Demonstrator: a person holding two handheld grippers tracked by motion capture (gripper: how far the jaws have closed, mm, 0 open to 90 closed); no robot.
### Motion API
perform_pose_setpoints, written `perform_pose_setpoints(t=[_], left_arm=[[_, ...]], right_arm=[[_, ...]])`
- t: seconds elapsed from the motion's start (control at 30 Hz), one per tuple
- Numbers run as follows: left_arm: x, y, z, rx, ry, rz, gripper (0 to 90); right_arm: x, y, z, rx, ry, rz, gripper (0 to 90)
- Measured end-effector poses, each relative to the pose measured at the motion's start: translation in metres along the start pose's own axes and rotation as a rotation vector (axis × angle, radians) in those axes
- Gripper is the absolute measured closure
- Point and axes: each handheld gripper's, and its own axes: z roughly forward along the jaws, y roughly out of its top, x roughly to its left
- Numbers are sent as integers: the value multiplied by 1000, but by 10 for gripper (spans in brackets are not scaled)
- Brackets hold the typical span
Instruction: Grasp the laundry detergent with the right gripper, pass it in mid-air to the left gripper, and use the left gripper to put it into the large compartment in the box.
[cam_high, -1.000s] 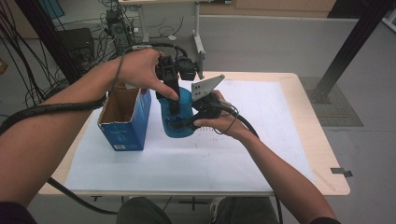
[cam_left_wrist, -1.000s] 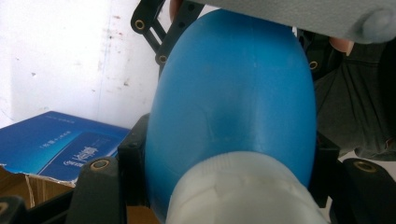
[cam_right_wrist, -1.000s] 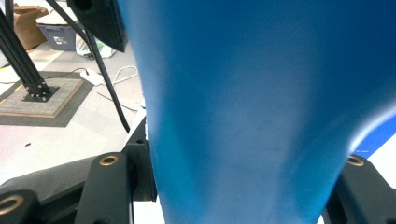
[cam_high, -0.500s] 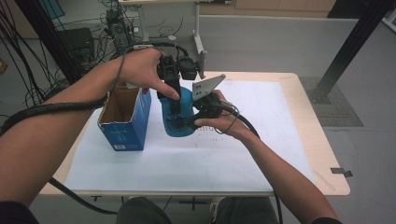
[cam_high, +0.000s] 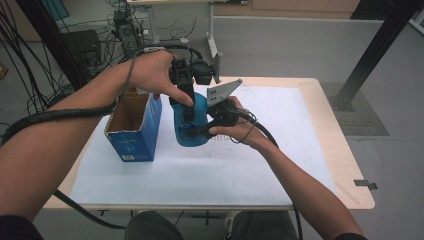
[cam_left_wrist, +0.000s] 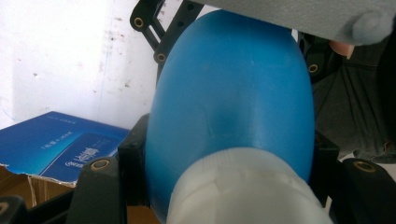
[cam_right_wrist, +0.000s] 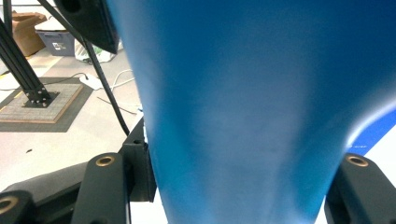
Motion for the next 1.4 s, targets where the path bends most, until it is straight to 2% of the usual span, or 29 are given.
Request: perform_pose_setpoints(t=[0.47, 0.83, 0.87, 1.03, 1.13, 1.23, 1.4], left_arm=[[2, -3, -1, -7, -13, -18, 373], [2, -5, -1, -22, -7, -28, 374], [2, -6, -1, -22, -8, -32, 374], [4, -8, -4, -16, -9, -45, 374], [8, -12, -6, -21, -12, -73, 374], [11, -14, -9, -25, -2, -100, 373], [19, -19, -18, -26, 0, -185, 374]], right_arm=[[0, 1, 1, 2, -6, 7, 378], [0, 1, 2, -5, -6, 15, 373], [0, 1, 2, -4, -7, 16, 365], [2, -2, 2, 33, -11, 46, 216], [2, -1, -2, 51, -19, 64, 159], [4, 0, -9, 89, -49, 66, 121], [4, 1, -24, 163, -77, 67, 101]])
